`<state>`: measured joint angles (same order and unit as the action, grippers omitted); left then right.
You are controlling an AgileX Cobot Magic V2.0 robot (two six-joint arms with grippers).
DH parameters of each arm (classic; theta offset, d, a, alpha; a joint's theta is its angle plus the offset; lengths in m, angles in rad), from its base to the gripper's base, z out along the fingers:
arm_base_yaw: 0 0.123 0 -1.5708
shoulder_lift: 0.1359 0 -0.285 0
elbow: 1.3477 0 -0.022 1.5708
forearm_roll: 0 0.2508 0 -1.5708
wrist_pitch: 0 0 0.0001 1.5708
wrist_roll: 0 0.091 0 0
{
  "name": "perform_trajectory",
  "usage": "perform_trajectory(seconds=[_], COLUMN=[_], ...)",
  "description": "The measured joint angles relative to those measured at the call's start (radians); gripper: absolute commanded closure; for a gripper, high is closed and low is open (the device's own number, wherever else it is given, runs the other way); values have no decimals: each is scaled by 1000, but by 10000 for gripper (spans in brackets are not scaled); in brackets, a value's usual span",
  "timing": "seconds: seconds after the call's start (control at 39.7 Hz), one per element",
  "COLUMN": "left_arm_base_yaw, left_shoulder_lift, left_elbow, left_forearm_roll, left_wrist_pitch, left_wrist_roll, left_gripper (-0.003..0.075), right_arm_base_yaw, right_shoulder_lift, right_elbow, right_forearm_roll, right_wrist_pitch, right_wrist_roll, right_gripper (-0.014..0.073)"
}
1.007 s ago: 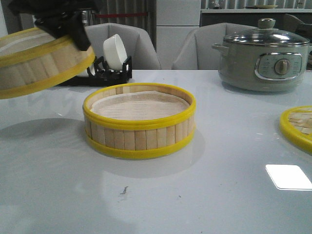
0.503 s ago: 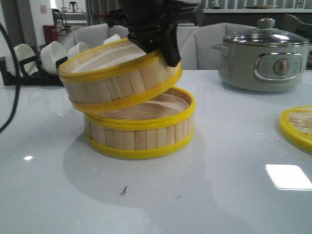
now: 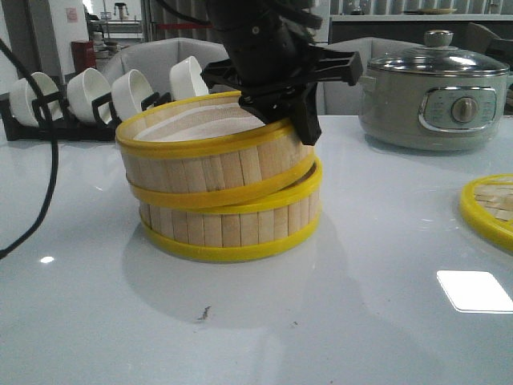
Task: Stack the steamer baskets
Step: 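Lift the basket with the left gripper and carry it over the middle basket, then lower the basket onto the middle basket and open the left gripper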
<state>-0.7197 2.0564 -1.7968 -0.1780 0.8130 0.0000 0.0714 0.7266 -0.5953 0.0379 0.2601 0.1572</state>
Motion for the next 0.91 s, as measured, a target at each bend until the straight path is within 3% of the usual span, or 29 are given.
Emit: perform_trajectory(seconds=[0.91], left_arm_base_yaw=[-8], left_shoulder_lift=[12], left_elbow=[0], left_forearm_roll=[-26], left_wrist_pitch=[-36], left_wrist_roll=[0], left_gripper=[629], right_arm_base_yaw=[0], right_shoulder_lift=[1], right_elbow=[0], right_forearm_roll=[0], right_wrist_pitch=[2], right_wrist_roll=[0], right_gripper=[152])
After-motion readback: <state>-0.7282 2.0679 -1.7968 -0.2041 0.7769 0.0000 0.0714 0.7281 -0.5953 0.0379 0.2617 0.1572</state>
